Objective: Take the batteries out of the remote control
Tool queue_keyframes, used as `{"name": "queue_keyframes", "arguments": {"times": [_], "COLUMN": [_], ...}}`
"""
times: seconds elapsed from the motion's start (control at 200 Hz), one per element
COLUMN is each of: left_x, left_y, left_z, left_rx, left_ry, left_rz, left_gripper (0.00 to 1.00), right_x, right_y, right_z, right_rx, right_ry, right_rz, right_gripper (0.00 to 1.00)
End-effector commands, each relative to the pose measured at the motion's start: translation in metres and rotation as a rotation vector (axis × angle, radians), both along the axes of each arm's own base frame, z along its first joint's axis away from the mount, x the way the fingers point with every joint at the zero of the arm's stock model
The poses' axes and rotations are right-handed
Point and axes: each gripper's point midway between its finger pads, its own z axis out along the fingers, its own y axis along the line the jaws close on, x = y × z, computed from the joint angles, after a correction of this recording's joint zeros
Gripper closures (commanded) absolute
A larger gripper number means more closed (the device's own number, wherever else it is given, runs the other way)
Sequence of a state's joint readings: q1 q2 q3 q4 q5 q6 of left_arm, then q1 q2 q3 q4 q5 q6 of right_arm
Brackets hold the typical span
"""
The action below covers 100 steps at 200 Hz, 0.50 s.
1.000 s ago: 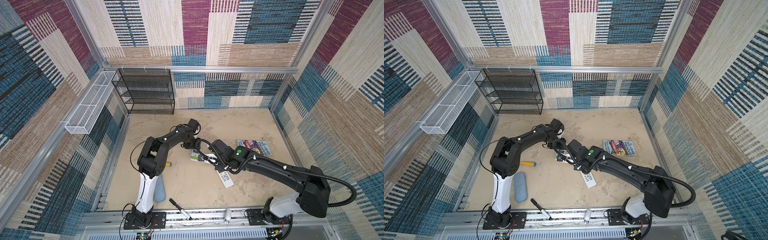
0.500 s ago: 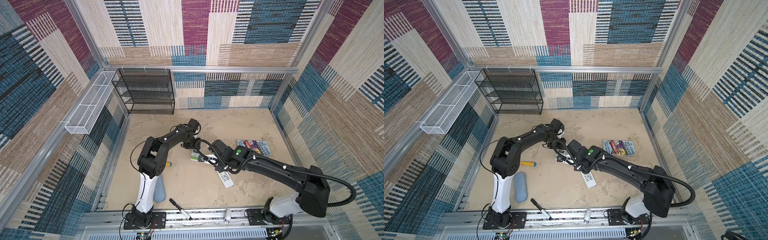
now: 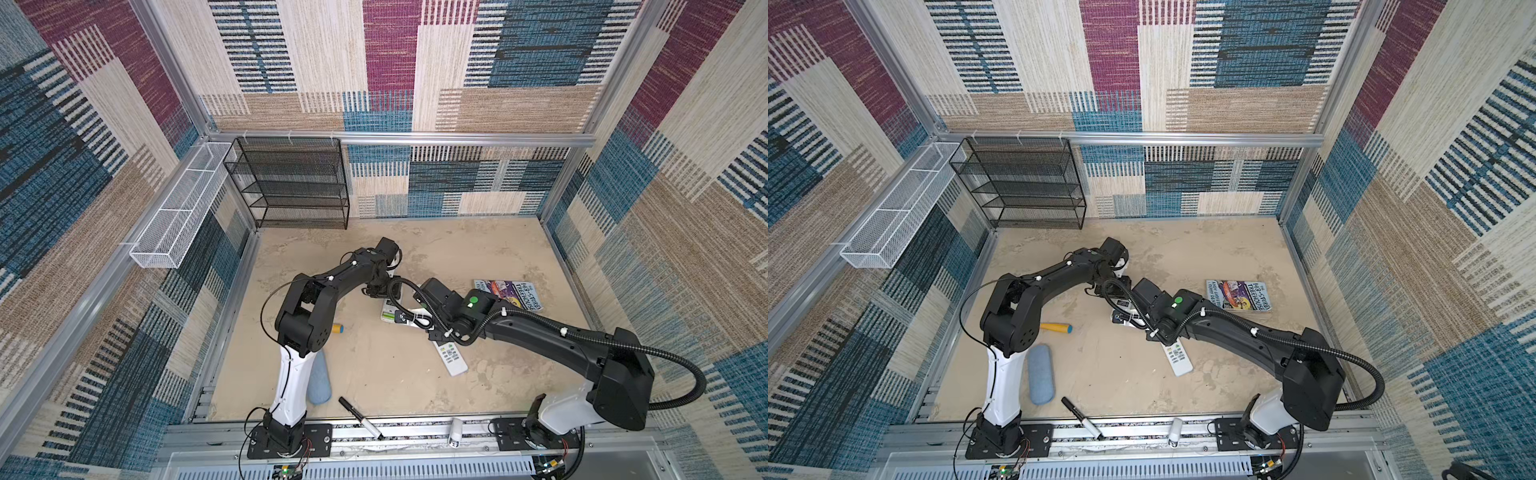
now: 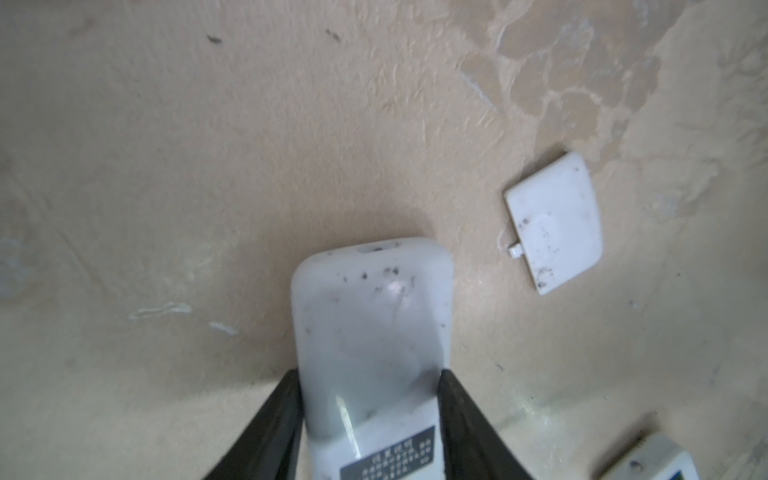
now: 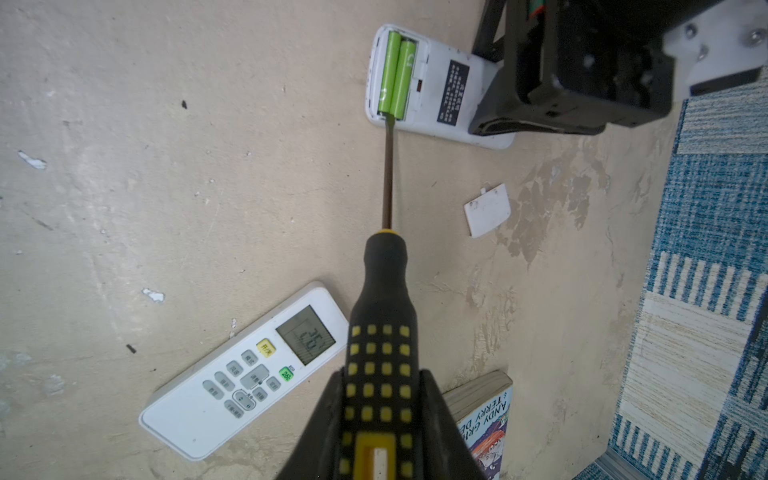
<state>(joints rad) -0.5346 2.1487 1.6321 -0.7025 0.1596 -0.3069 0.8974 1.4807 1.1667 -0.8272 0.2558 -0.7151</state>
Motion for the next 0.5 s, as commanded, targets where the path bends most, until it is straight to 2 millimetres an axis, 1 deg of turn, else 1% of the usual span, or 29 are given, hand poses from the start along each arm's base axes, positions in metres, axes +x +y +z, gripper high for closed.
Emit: {"name": "queue_keyframes", "arguments": {"times": [0.0, 0.255, 0.401, 0.496], "left_x": [-0.0356, -0.0359, -0.0354, -0.0354], "left_y": [0.0273, 0.0283, 0.029, 0.0293], "left_z": [-0.0189, -0.0206, -0.0205, -0.0209], "left_rx": [0.14, 0.147, 0.151, 0.153], "left_ry": [0.138, 0.142, 0.141, 0.141], "left_rz": [-0.028, -0.024, -0.025, -0.025], "left_gripper": [0.47, 0.47, 0.47, 0.47], "right_x": [0.0041, 0.0034, 0.0041, 0.0041], "right_y": [0.0011, 0.0005, 0.0037, 0.0035], "right_z": [0.0058, 0.0053, 0.0065, 0.0038], "right_rx": [0.004, 0.005, 0.017, 0.003], "right_ry": [-0.022, -0.022, -0.02, -0.017], "right_rz": [-0.011, -0.01, -0.003, -0.003], "right_gripper": [1.0, 1.0, 1.0, 1.0]}}
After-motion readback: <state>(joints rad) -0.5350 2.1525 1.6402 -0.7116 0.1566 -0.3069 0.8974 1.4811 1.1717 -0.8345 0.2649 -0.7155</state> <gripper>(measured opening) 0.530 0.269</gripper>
